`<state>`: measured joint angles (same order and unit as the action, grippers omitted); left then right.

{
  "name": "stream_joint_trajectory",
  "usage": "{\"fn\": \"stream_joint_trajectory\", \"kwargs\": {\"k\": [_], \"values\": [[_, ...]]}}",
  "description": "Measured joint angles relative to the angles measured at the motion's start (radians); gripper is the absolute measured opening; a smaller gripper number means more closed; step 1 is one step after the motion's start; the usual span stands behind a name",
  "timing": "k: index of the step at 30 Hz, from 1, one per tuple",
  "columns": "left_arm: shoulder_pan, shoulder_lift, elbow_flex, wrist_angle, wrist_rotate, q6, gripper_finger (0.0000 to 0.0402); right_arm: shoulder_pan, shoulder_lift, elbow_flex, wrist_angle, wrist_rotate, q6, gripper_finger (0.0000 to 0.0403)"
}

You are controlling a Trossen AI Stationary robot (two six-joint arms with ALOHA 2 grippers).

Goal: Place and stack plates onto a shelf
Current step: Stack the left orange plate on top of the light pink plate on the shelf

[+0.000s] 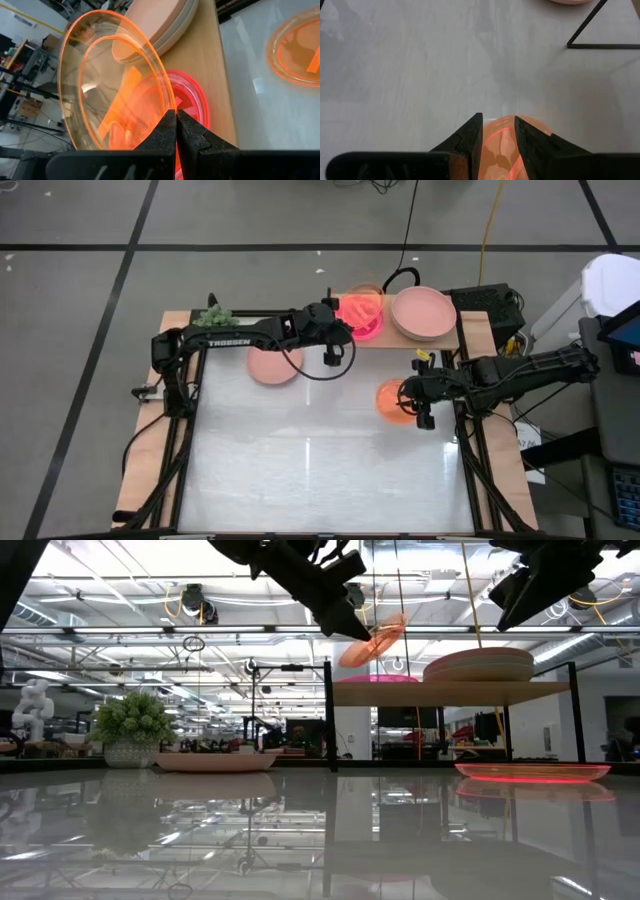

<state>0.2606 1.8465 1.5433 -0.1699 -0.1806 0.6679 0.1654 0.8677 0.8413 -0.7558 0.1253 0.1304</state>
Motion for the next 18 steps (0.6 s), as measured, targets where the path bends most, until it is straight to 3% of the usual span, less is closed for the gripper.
{"fn": "stream_joint_trajectory", "kwargs": {"k": [18], "values": [[0.005, 0.027, 0.000, 0.023, 0.026, -0.031, 0.0002, 0.000, 0.000, 0.000, -0.016, 0.000, 0.019, 0.0095]]}}
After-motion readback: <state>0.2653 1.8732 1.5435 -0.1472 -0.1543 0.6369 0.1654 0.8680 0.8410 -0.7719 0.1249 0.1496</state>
